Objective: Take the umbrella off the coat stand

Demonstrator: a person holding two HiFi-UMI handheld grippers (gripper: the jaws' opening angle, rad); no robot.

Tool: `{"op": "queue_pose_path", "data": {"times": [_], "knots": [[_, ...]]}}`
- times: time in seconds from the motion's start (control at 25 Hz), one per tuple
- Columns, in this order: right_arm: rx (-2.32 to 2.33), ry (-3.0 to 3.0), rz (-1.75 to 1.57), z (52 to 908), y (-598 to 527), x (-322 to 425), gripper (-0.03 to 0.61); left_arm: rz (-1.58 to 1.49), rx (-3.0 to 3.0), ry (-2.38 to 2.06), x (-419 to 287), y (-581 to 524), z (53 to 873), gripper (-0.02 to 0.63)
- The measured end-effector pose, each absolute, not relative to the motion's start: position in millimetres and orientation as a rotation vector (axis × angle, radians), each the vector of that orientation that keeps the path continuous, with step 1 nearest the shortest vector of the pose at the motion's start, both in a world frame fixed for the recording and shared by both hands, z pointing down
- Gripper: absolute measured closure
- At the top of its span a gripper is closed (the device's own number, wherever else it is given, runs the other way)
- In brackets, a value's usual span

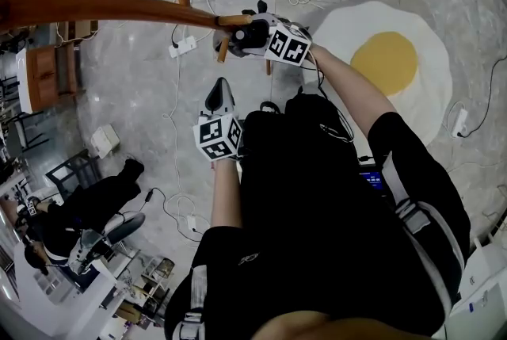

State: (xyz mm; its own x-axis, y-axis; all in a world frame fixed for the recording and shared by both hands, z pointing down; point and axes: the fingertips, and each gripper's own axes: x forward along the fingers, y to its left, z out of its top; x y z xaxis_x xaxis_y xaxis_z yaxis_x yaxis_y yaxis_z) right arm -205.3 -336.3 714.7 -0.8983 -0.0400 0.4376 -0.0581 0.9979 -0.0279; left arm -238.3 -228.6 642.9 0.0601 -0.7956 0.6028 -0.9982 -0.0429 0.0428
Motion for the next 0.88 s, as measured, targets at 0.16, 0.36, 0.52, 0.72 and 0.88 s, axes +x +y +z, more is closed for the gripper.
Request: {"op": "queue_pose_path", "data": {"times": [0.16, 0.36, 0.52, 0.72, 0.88], "knots": [[0.132, -2.702, 0.068, 715.0, -334.8, -206.3, 0.286, 0.586, 1.886, -1.787, -239.3, -228.6, 642.8, 0.615], [0.237, -2.707, 0.152, 706.7, -336.0, -201.6, 0.328, 0.577, 1.878, -1.774, -238.8, -224.4, 640.3, 0.615], [0.265, -2.714, 0.292, 693.3, -332.5, -205.1, 0.334, 0.580, 1.883, -1.772, -241.5, -222.8, 626.8, 0.615], [0.280, -2.693, 0.296, 679.1, -332.4, -204.5, 0.341, 0.566, 1.890, -1.772, -242.6, -224.9, 611.8, 0.615], [0.316, -2.675, 0.297, 672.8, -331.9, -197.6, 0.344, 0.555, 1.899, -1.765, -241.6, -224.4, 603.8, 0.615]]}}
